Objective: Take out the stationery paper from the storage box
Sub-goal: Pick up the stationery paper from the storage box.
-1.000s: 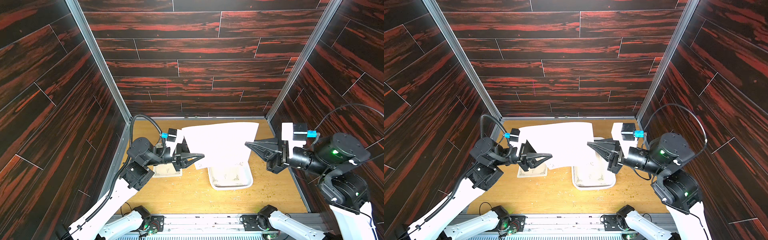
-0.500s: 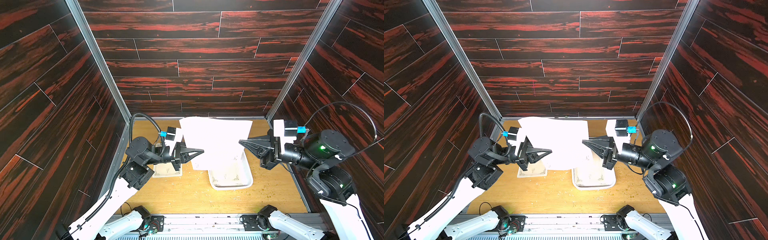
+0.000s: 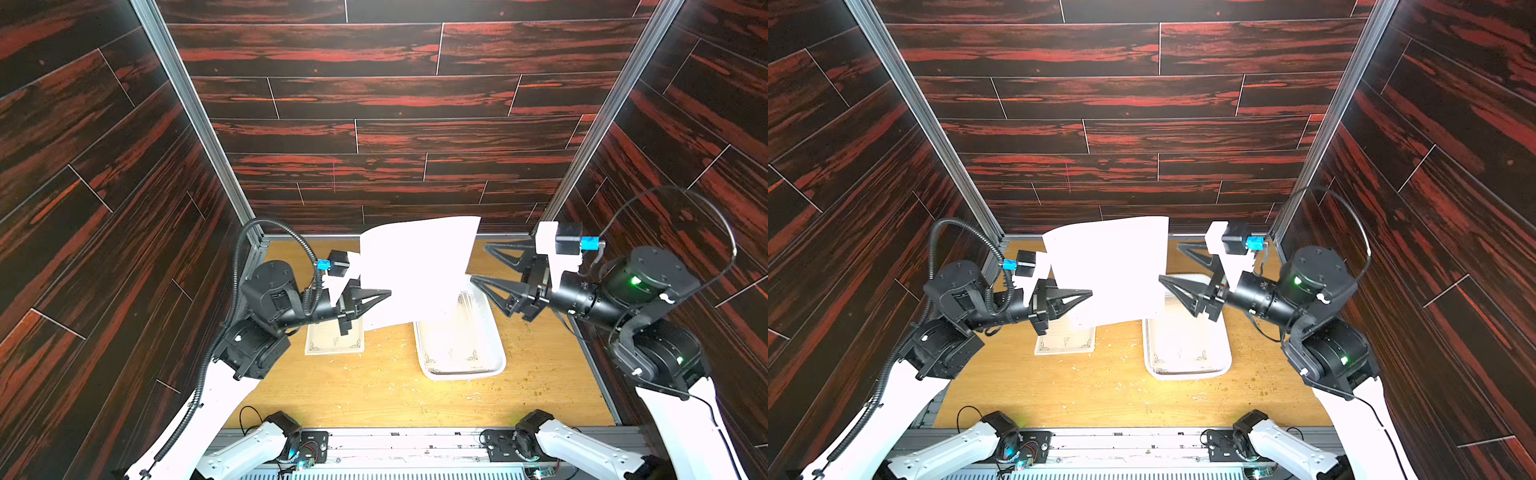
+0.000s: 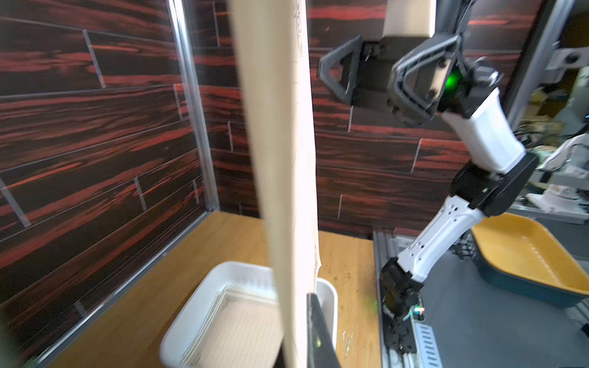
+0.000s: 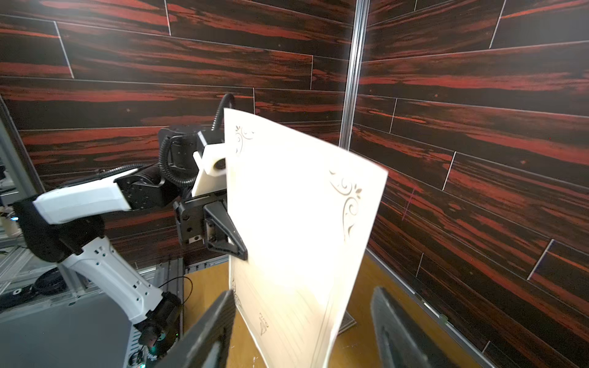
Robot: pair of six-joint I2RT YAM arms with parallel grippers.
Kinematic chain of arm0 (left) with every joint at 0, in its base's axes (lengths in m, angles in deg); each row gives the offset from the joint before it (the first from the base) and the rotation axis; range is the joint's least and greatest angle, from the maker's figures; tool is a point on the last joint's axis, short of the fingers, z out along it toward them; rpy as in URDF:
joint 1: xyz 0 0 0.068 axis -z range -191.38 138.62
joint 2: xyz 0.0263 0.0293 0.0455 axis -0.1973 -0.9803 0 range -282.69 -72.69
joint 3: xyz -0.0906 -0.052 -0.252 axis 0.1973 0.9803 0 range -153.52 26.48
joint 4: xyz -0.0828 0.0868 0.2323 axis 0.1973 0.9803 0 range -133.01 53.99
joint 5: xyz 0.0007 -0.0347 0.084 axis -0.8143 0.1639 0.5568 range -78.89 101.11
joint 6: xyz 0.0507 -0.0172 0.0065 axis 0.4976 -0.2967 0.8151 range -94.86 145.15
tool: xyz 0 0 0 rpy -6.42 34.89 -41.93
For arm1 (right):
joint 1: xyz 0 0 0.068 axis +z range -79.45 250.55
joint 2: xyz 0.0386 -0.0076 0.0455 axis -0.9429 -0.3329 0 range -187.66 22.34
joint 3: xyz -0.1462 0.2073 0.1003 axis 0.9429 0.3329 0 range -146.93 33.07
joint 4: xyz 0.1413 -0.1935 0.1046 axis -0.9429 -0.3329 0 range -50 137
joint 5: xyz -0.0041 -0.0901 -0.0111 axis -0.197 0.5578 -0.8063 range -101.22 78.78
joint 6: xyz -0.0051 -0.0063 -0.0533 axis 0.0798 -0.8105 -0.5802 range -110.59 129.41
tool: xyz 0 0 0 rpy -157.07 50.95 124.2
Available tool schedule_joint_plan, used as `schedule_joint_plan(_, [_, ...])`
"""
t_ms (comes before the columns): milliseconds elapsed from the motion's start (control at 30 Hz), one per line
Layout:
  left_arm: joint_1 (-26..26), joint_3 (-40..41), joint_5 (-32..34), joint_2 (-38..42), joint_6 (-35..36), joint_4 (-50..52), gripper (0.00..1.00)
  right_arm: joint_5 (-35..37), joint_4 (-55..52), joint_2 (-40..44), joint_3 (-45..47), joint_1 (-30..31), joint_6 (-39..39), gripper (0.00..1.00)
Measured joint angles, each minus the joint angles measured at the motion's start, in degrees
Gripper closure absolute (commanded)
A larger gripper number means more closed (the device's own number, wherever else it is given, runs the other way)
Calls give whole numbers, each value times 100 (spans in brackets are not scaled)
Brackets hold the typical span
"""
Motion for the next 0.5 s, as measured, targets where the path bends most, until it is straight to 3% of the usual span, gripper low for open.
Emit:
schedule_joint_plan(267, [-588, -243, 404, 87, 422, 1095, 100, 249, -44, -85, -74, 0, -149, 29])
schedule_joint_plan(500, [-1165, -496, 649, -326, 391, 1814, 100, 614, 4, -31, 31, 0, -192, 29])
